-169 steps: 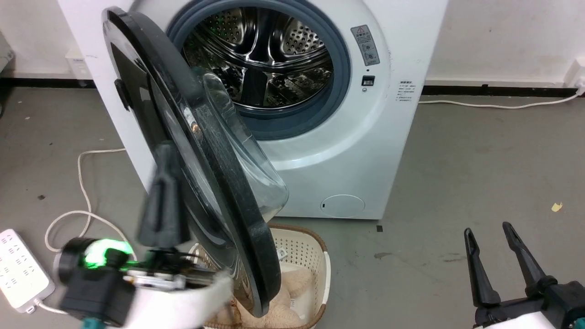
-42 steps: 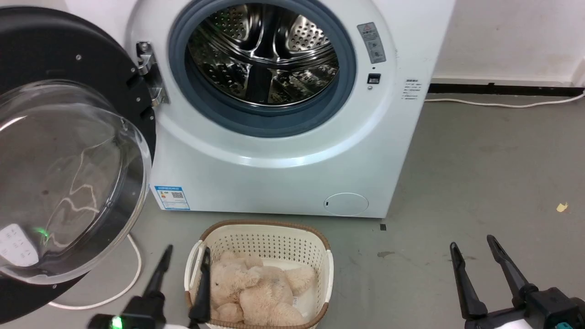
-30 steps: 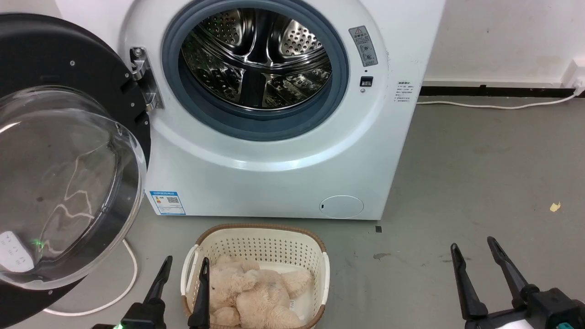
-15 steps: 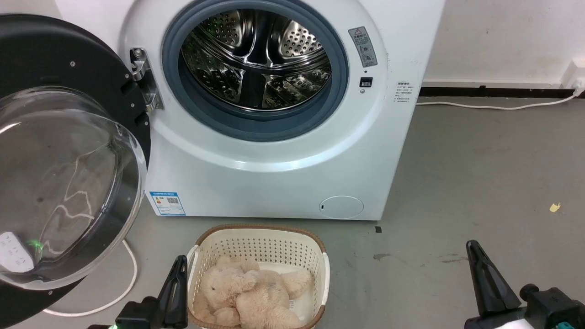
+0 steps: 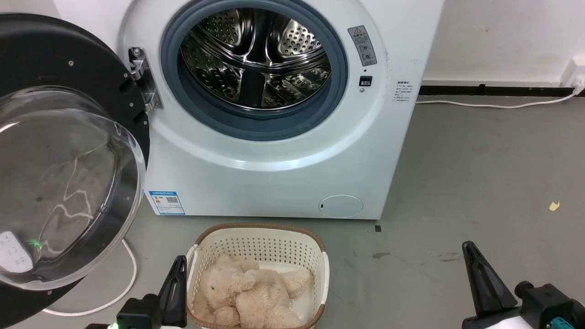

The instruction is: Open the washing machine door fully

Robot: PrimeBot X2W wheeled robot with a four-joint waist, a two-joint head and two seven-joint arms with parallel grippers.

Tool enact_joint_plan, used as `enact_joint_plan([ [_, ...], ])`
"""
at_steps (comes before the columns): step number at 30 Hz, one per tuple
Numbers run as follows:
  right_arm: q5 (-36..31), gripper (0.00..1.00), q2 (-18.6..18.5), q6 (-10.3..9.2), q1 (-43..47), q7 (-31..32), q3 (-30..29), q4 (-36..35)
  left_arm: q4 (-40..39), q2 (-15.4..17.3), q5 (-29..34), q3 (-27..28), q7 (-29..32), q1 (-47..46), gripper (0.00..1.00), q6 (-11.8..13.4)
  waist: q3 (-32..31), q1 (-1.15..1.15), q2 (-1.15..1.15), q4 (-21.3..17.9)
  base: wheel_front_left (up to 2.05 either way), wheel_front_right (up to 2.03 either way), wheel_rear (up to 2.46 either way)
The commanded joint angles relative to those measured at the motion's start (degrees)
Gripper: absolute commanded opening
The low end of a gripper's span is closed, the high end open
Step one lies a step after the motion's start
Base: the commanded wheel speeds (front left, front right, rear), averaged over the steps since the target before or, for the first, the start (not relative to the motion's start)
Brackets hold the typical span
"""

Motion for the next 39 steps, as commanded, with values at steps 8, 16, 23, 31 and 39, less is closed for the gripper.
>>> enact_joint_plan([
  [8, -0.61, 0.00, 0.06, 0.01, -1.15, 1.36, 0.26, -0.13, -0.58, -0.61, 0.94, 0.64, 1.28, -1.31, 0.00, -0.32, 0.09, 0.00, 0.00, -0.05, 0.00, 0.00, 0.00],
  [16, -0.81, 0.00, 0.08, 0.01, -1.51, 2.30, 0.42, -0.16, -0.84, -0.82, 1.40, 0.97, 2.21, -1.66, 0.00, -0.44, 0.16, 0.00, 0.00, -0.09, 0.00, 0.00, 0.00],
  [23, -0.95, 0.00, 0.09, 0.02, -1.78, 3.00, 0.54, -0.19, -1.03, -0.98, 1.74, 1.21, 2.92, -1.93, 0.00, -0.54, 0.22, 0.00, 0.00, -0.12, 0.00, 0.00, 0.00],
  [31, -1.22, 0.00, 0.11, 0.02, -2.27, 4.29, 0.76, -0.24, -1.39, -1.27, 2.37, 1.66, 4.20, -2.42, 0.00, -0.72, 0.32, 0.00, 0.00, -0.18, 0.00, 0.00, 0.00],
  [39, -1.41, 0.00, 0.13, 0.02, -2.63, 5.23, 0.92, -0.27, -1.64, -1.48, 2.83, 1.99, 5.14, -2.77, 0.00, -0.84, 0.39, 0.00, 0.00, -0.22, 0.00, 0.00, 0.00],
])
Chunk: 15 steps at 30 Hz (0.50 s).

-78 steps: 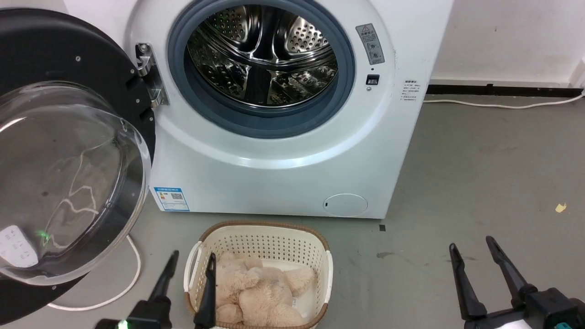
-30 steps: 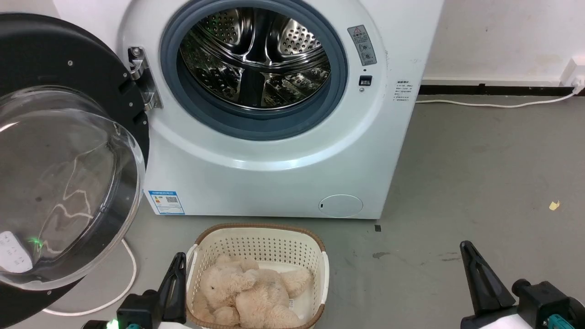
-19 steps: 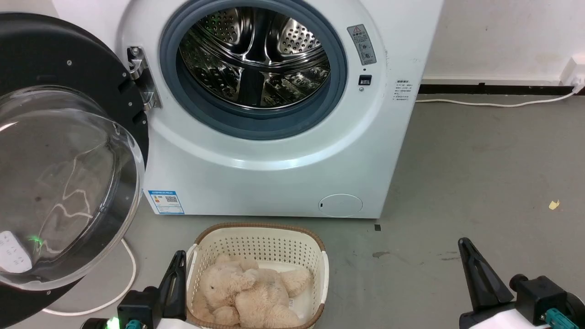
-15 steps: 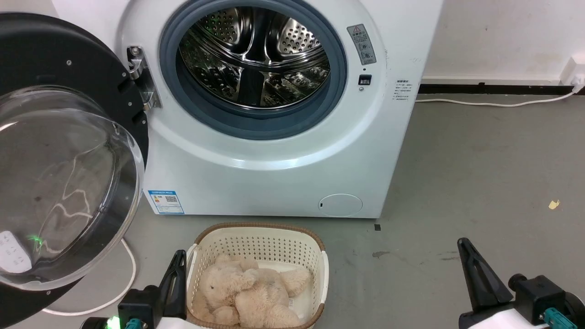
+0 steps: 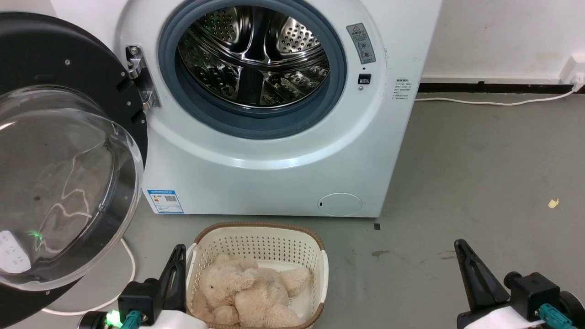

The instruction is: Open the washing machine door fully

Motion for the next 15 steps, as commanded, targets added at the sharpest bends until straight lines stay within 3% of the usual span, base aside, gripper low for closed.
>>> enact_joint_plan([
  [1, -0.43, 0.00, 0.13, 0.02, -1.31, 0.16, 0.12, -0.21, -0.18, -0.09, 0.57, 0.25, 0.25, -0.79, 0.00, -0.27, 0.01, 0.00, 0.00, 0.00, 0.00, 0.00, 0.00],
  [15, -0.77, 0.00, 0.16, 0.03, -1.94, 1.80, 0.40, -0.27, -0.63, -0.46, 1.37, 0.82, 1.89, -1.41, 0.00, -0.49, 0.14, 0.00, 0.00, -0.08, 0.00, 0.00, 0.00],
])
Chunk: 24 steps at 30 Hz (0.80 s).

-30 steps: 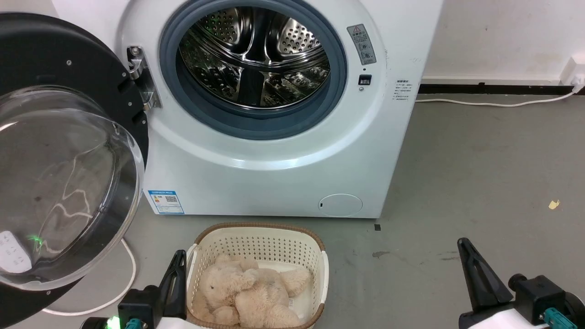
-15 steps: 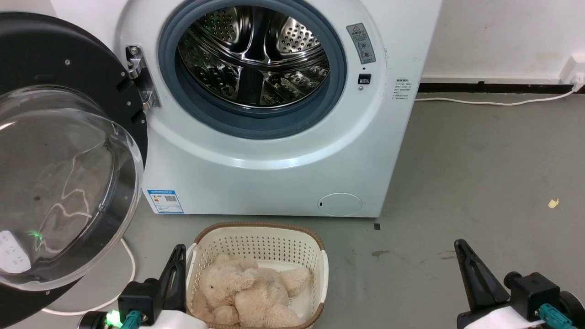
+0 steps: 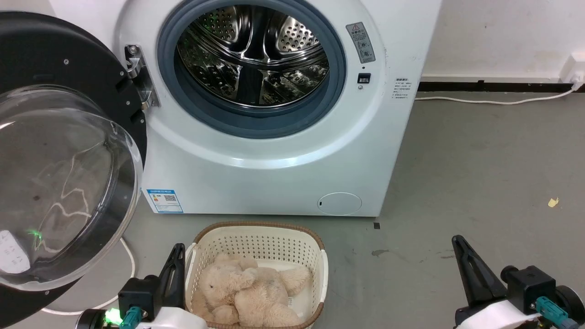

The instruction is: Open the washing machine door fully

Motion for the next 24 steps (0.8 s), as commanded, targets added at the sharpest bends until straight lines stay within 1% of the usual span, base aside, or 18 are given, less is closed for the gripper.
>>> enact_joint_plan([
  [1, -0.37, 0.00, 0.16, 0.03, -0.90, 0.30, 0.17, -0.23, -0.33, -0.27, 0.51, 0.32, 0.33, -1.16, 0.00, -0.11, 0.02, 0.00, 0.00, -0.01, 0.00, 0.00, 0.00],
  [24, -0.93, 0.00, 0.20, 0.04, -1.94, 3.00, 0.63, -0.33, -1.07, -0.88, 1.82, 1.26, 3.03, -2.18, 0.00, -0.48, 0.23, 0.00, 0.00, -0.13, 0.00, 0.00, 0.00],
])
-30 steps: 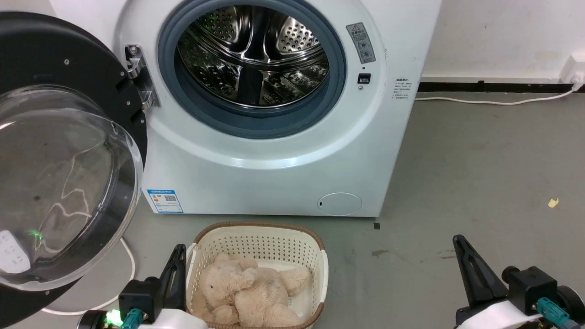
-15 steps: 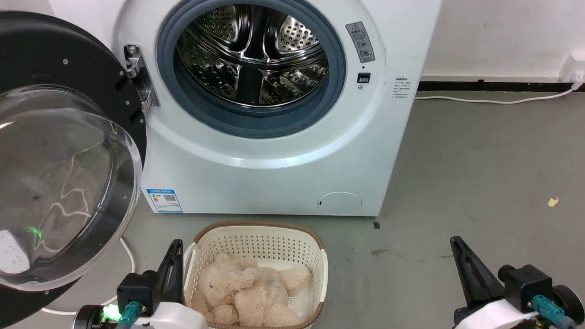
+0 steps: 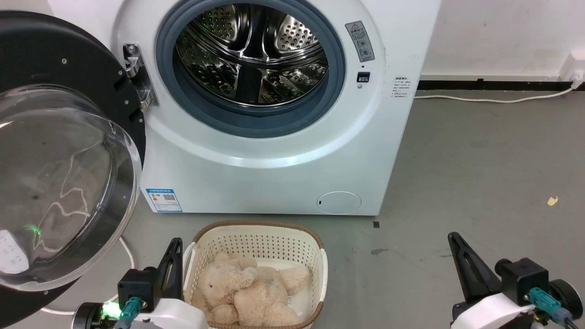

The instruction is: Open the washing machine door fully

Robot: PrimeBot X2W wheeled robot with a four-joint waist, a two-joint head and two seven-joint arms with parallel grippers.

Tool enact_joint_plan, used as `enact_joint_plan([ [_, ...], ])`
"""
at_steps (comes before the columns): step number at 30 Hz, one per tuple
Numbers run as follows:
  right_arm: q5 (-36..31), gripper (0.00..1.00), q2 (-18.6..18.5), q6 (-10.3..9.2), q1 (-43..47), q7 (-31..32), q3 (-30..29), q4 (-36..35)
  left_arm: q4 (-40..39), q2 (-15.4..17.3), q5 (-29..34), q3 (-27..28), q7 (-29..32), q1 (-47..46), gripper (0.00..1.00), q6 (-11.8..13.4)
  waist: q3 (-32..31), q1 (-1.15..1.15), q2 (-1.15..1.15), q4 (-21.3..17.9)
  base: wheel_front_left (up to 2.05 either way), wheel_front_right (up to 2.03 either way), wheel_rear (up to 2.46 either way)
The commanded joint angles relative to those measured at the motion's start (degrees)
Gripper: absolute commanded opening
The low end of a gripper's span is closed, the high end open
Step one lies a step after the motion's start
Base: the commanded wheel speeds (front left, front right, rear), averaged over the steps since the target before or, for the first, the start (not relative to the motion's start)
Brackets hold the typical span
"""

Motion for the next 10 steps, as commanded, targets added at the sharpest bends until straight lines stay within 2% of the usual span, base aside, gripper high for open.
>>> enact_joint_plan([
  [1, -0.36, 0.00, 0.21, 0.04, -0.81, 0.29, 0.15, -0.19, -0.32, -0.39, 0.36, 0.17, 0.27, -1.10, 0.00, -0.28, 0.01, 0.00, 0.00, -0.01, 0.00, 0.00, 0.00],
  [10, -0.68, 0.00, 0.23, 0.04, -1.39, 1.82, 0.41, -0.24, -0.73, -0.73, 1.10, 0.70, 1.79, -1.68, 0.00, -0.49, 0.13, 0.00, 0.00, -0.07, 0.00, 0.00, 0.00],
])
